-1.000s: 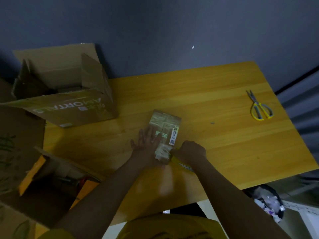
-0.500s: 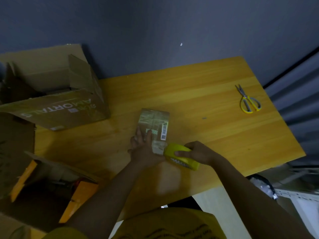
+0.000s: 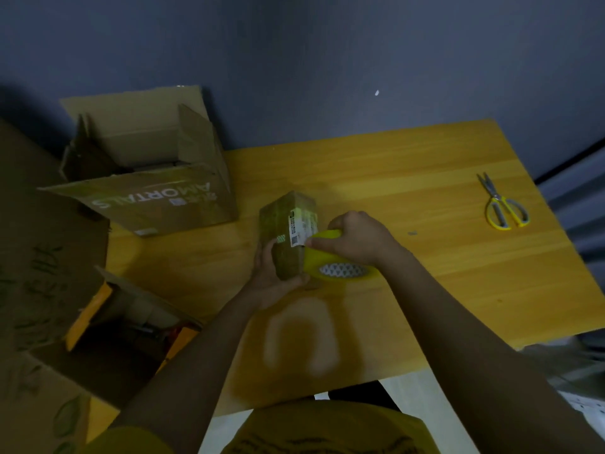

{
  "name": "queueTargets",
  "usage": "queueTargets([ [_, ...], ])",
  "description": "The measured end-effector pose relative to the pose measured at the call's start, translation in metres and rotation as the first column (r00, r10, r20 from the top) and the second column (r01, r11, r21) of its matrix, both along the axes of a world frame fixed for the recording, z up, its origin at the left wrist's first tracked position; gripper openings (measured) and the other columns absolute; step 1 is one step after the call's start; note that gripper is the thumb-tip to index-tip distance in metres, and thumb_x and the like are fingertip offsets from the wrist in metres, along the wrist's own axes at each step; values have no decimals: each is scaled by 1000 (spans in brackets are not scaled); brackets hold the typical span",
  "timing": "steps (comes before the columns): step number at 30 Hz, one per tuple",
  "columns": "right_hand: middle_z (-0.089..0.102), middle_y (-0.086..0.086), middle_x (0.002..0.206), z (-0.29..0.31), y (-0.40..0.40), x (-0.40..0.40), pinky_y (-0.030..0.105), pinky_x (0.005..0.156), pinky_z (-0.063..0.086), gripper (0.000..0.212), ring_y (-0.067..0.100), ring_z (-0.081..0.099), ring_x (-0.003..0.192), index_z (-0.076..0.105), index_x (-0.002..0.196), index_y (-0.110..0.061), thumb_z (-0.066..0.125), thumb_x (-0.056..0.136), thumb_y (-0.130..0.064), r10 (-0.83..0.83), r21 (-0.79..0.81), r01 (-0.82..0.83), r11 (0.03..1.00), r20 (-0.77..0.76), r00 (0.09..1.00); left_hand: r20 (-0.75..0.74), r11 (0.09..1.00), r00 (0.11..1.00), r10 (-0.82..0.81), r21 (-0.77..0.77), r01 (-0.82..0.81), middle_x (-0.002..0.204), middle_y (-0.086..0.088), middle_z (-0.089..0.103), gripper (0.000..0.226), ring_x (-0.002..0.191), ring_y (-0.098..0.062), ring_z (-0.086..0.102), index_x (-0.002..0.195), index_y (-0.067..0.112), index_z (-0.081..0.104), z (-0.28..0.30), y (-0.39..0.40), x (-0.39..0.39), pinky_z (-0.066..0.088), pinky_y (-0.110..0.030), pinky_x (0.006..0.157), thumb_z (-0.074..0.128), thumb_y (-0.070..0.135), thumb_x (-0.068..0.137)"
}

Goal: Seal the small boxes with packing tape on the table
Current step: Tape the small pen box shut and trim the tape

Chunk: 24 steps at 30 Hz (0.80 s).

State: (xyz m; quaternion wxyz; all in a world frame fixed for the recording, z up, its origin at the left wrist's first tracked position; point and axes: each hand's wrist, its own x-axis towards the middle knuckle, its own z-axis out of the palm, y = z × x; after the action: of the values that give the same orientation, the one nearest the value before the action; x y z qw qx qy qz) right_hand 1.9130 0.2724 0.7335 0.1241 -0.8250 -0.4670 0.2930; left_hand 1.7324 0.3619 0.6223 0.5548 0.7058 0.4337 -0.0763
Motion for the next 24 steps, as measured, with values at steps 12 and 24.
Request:
queueTargets([
  [12,67,5,97,23,53,-35,34,69,51,71,23,61,86,69,108,-10,53,80,-73,249,-106,-230,967,237,939,-55,849,918,-392,363,384,155,17,-27,97,148,-17,2,145,50,14,38,39,-11,35,-42,107,72,66,69],
  [24,39,-5,48,14,30,-17,29,52,31,53,10,43,47,55,57,-12,74,72,-58,-24,177,105,979,-406,914,129,956,965,-230,214,199,159,9,-1,91,143,-16,20,130,62,25,35,44,-21,33,-39,111,78,68,57],
])
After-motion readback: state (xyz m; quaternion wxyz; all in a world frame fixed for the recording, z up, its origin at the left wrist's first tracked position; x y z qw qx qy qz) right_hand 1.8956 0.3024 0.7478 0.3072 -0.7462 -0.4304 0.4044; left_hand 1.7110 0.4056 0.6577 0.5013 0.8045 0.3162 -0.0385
